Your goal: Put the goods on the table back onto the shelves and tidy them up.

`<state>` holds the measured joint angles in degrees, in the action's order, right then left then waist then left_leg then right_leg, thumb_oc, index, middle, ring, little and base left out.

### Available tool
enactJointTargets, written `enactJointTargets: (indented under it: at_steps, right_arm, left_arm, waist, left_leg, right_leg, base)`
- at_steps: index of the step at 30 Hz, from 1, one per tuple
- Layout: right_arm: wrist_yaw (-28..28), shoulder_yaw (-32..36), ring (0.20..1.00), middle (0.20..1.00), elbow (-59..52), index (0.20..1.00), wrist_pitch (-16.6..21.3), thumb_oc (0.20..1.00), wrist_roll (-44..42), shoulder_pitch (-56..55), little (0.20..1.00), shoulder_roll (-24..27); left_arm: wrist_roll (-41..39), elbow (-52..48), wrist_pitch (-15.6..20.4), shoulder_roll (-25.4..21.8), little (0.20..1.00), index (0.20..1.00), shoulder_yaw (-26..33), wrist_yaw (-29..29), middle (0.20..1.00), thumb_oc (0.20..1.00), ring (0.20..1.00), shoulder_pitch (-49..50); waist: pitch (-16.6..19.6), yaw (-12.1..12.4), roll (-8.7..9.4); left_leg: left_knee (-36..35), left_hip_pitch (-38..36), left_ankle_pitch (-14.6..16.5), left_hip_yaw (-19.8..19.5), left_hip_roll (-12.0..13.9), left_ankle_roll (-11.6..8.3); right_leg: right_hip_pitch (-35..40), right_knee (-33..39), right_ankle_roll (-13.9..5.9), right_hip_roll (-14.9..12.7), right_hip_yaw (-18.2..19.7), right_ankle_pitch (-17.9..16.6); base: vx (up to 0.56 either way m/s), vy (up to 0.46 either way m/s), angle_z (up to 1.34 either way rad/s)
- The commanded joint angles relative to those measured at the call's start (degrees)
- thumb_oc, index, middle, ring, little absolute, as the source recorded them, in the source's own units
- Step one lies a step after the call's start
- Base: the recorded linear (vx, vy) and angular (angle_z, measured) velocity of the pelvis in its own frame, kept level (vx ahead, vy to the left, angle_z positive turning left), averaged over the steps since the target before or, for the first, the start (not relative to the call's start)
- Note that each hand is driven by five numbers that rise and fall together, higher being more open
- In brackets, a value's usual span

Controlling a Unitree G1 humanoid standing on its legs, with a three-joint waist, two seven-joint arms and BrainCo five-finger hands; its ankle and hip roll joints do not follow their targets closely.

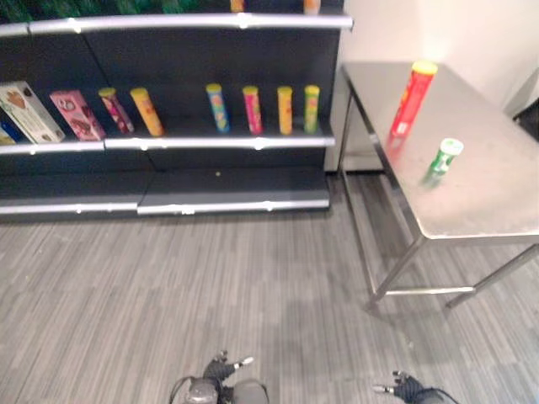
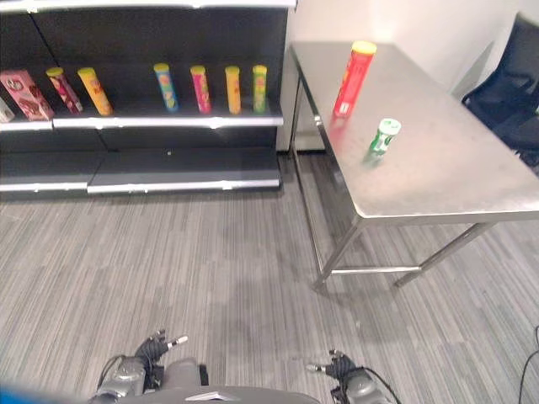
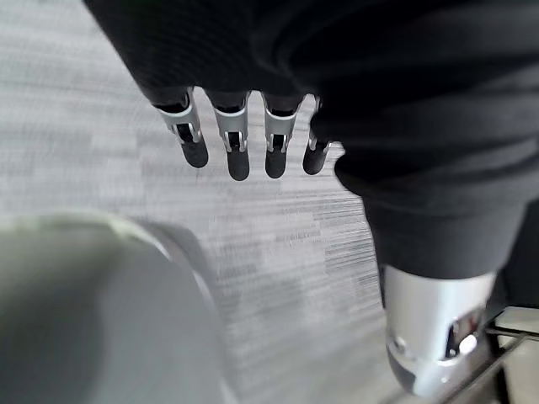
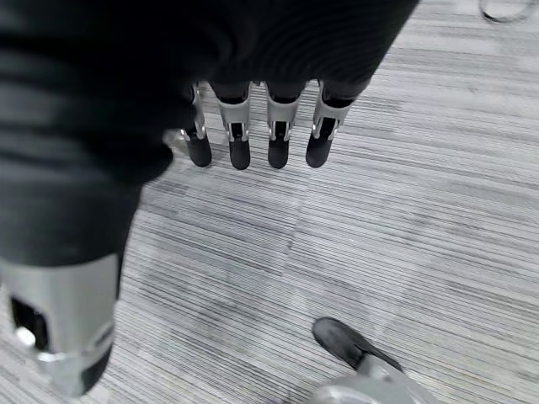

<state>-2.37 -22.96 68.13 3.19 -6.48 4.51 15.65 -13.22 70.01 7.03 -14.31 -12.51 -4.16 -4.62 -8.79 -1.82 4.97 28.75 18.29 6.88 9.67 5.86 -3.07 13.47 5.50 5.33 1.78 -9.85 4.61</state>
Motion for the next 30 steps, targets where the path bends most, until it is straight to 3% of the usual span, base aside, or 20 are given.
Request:
enactJointTargets:
  at_steps: [1, 3, 5, 6, 9, 14, 15, 17, 18, 19, 20, 21, 23, 25, 26, 28, 29, 30]
  right_arm:
    - [-0.71, 1.36, 1.0, 1.0, -0.35, 1.0, 0.94, 1.0, 2.0, -0.82, 1.0, 2.44]
    - [-1.08, 1.32, 1.0, 1.0, -0.48, 1.0, 1.3, 1.0, 2.31, -0.81, 1.0, 2.73]
    - [-1.38, 1.34, 1.0, 1.0, -0.28, 1.0, 1.37, 1.0, 2.6, -0.79, 1.0, 2.9]
    - [-1.14, 1.46, 1.0, 1.0, -0.19, 1.0, 1.35, 1.0, 2.57, -0.8, 1.0, 2.81]
    - [-1.12, 1.71, 1.0, 1.0, -0.07, 1.0, 1.2, 1.0, 2.95, -1.18, 1.0, 2.33]
    - [-0.8, 1.78, 1.0, 1.0, -0.08, 1.0, 1.0, 1.0, 3.01, -0.87, 1.0, 1.59]
    - [-0.78, 2.3, 1.0, 1.0, -0.15, 1.0, 0.98, 1.0, 2.62, -0.59, 1.0, 1.36]
    - [-0.59, 2.69, 1.0, 1.0, -0.47, 1.0, 0.99, 1.0, 2.23, -0.4, 1.0, 1.4]
    - [-0.75, 3.29, 1.0, 1.0, -1.1, 1.0, 0.95, 1.0, 1.79, 0.01, 1.0, 1.59]
    - [-0.83, 3.54, 1.0, 1.0, -1.2, 1.0, 0.89, 1.0, 1.68, 0.11, 1.0, 1.6]
    - [-0.83, 3.54, 1.0, 1.0, -1.2, 1.0, 0.88, 1.0, 1.68, 0.11, 1.0, 1.6]
    - [-0.81, 4.37, 1.0, 1.0, -1.01, 1.0, 0.7, 1.0, 1.07, -0.49, 1.0, 1.39]
    - [-0.95, 4.78, 1.0, 1.0, -0.67, 1.0, 0.59, 1.0, 0.88, -1.08, 1.0, 1.6]
    - [-1.06, 4.9, 1.0, 1.0, -0.3, 1.0, 0.45, 1.0, 0.61, -1.36, 1.0, 1.82]
    - [-1.06, 4.9, 1.0, 1.0, -0.3, 1.0, 0.45, 1.0, 0.61, -1.36, 1.0, 1.83]
    - [-1.15, 5.01, 1.0, 1.0, -0.28, 1.0, 0.18, 1.0, 0.42, -1.32, 1.0, 1.98]
    - [-1.29, 5.38, 1.0, 1.0, -0.18, 1.0, -0.08, 1.0, 0.12, -1.05, 1.0, 1.91]
    - [-1.29, 5.39, 1.0, 1.0, -0.19, 1.0, -0.08, 1.0, 0.12, -1.05, 1.0, 1.92]
  left_arm:
    - [0.23, 1.76, 0.71, 1.3, 1.0, 1.0, -1.37, -0.37, 1.0, 1.0, 1.0, 0.52]
    - [-0.18, 1.87, 0.91, 1.22, 1.0, 1.0, -1.16, -0.74, 1.0, 1.0, 1.0, 0.84]
    - [-0.14, 2.33, 0.88, 1.11, 1.0, 1.0, -1.22, -0.85, 1.0, 1.0, 1.0, 1.1]
    - [-0.05, 3.13, 0.74, 1.16, 1.0, 1.0, -0.91, -0.46, 1.0, 1.0, 1.0, 1.32]
    - [0.44, 3.53, 0.6, 0.9, 1.0, 1.0, -0.28, -0.54, 1.0, 1.0, 1.0, 2.34]
    - [1.52, 3.37, 0.55, -0.24, 1.0, 1.0, -0.41, -0.5, 1.0, 1.0, 1.0, 2.51]
    - [1.86, 2.93, 0.48, -0.84, 1.0, 1.0, -0.59, -0.57, 1.0, 1.0, 1.0, 2.11]
    - [1.93, 2.19, 0.42, -1.5, 1.0, 1.0, -0.69, -0.49, 1.0, 1.0, 1.0, 1.56]
    - [2.13, 1.23, 0.4, -1.93, 1.0, 1.0, -1.03, -0.47, 1.0, 1.0, 1.0, 1.0]
    - [2.23, 1.09, 0.4, -1.99, 1.0, 1.0, -1.26, -0.53, 1.0, 1.0, 1.0, 0.78]
    - [2.23, 1.1, 0.4, -1.99, 1.0, 1.0, -1.26, -0.53, 1.0, 1.0, 1.0, 0.77]
    - [2.51, 1.18, 0.11, -2.13, 1.0, 1.0, -1.55, -0.33, 1.0, 1.0, 1.0, 0.84]
    - [2.54, 1.54, 0.08, -2.1, 1.0, 1.0, -1.58, -0.23, 1.0, 1.0, 1.0, 0.72]
    - [3.17, 1.64, 0.13, -1.96, 1.0, 1.0, -2.18, -0.06, 1.0, 1.0, 1.0, 0.52]
    - [3.17, 1.65, 0.13, -1.96, 1.0, 1.0, -2.18, -0.06, 1.0, 1.0, 1.0, 0.51]
    - [3.92, 1.52, 0.16, -1.77, 1.0, 1.0, -2.73, -0.09, 1.0, 1.0, 1.0, 0.13]
    - [4.22, 1.31, 0.24, -1.57, 1.0, 1.0, -2.83, -0.15, 1.0, 1.0, 1.0, -0.38]
    - [4.22, 1.31, 0.24, -1.57, 1.0, 1.0, -2.83, -0.15, 1.0, 1.0, 1.0, -0.38]
  waist:
    - [-0.46, -0.21, -0.74]
    - [-0.65, 0.07, -1.31]
    - [-0.95, -0.2, -1.91]
    - [-0.45, -0.53, -2.37]
    - [0.62, 0.16, -2.77]
    - [2.63, 0.94, -2.33]
    - [3.03, 0.84, -2.61]
    - [2.76, 0.61, -3.01]
    - [1.83, 0.23, -3.43]
    - [1.23, -0.06, -3.58]
    - [1.23, -0.02, -3.54]
    - [0.59, -0.55, -4.03]
    - [0.47, -0.71, -4.53]
    - [0.17, -0.58, -5.03]
    - [0.23, -0.58, -5.06]
    - [0.06, -0.49, -4.92]
    - [-0.48, -0.54, -4.46]
    - [-0.53, -0.51, -4.48]
  left_leg:
    - [-19.11, -13.35, -4.38, -3.55, -2.69, 0.76]
    - [-29.8, -12.07, -9.8, -9.19, -3.42, -0.42]
    - [-33.75, -9.16, -11.2, -12.32, -3.42, -1.81]
    - [-33.75, -9.03, -10.04, -12.07, -3.23, -2.22]
    - [-33.75, -11.01, -12.77, -12.07, -3.37, -2.62]
    - [-33.75, -15.07, -10.22, -8.64, -5.48, 0.29]
    - [-33.75, -16.53, -8.48, -7.33, -6.37, 2.04]
    - [-33.75, -17.85, -7.31, -6.56, -6.93, 3.21]
    - [-33.75, -19.48, -6.05, -5.72, -7.71, 4.52]
    - [-33.75, -20.26, -5.51, -5.15, -8.18, 5.28]
    - [-33.75, -20.25, -5.51, -5.1, -8.23, 5.3]
    - [-33.75, -22.45, -3.73, -3.9, -8.84, 6.15]
    - [-33.75, -23.36, -3.09, -3.37, -8.37, 5.96]
    - [-33.75, -23.89, -2.56, -2.71, -7.58, 5.55]
    - [-33.75, -23.82, -2.58, -2.71, -7.54, 5.54]
    - [-33.75, -24.35, -2.15, -1.89, -7.37, 5.35]
    - [-33.75, -24.93, -1.79, -0.96, -7.45, 5.12]
    - [-33.75, -25.01, -1.76, -0.93, -7.42, 5.1]
  right_leg:
    - [-5.37, -0.5, -6.32, -1.49, -0.19, 0.3]
    - [-4.5, -0.5, -6.13, -0.82, -0.43, 1.28]
    - [-3.3, -0.5, -5.83, -0.1, -0.22, 2.34]
    - [-2.96, -0.5, -6.04, 0.25, 0.07, 2.45]
    - [-1.68, -0.5, -6.48, -0.57, 1.17, 3.13]
    - [-0.86, -1.28, -9.06, -4.2, 2.82, 2.09]
    - [-2.84, -6.56, -10.28, -5.42, 3.35, 2.27]
    - [-6.18, -13.95, -11.34, -5.9, 3.45, 2.05]
    - [-10.45, -22.67, -12.52, -7.05, 3.1, -0.32]
    - [-12.44, -27.04, -12.99, -8.19, 2.28, -2.53]
    - [-12.54, -27.2, -13.01, -8.25, 2.35, -2.46]
    - [-15.84, -33.75, -12.76, -11.44, -1.69, -5.61]
    - [-16.64, -29.58, -11.6, -11.36, -3.81, -3.9]
    - [-15.73, -20.99, -11.29, -10.11, -5.26, -2.73]
    - [-15.74, -20.86, -11.26, -10.06, -5.29, -2.81]
    - [-15.94, -10.51, -11.87, -8.66, -4.66, -4.7]
    - [-17.52, -3.17, -13.48, -8.07, -3.56, -7.67]
    - [-17.34, -2.93, -13.47, -8.01, -3.55, -7.8]
  base:
    - [0.13, 0.045, 0.04]
    - [0.21, 0.077, 0.01]
    - [0.24, 0.122, -0.04]
    - [0.3, 0.175, -0.11]
    - [0.39, 0.265, -0.4]
    - [0.35, 0.298, -0.64]
    - [0.24, 0.27, -0.67]
    - [0.25, 0.332, -0.57]
    - [0.16, 0.324, -0.36]
    - [0.1, 0.24, -0.2]
    - [0.15, 0.266, 0.06]
    - [0.19, 0.226, 0.1]
    - [0.2, 0.156, 0.01]
    - [0.12, 0.012, -0.08]
    - [0.08, -0.012, -0.03]
    - [0.12, -0.027, -0.45]
    - [0.11, -0.03, -0.57]
    - [0.16, -0.065, -0.24]
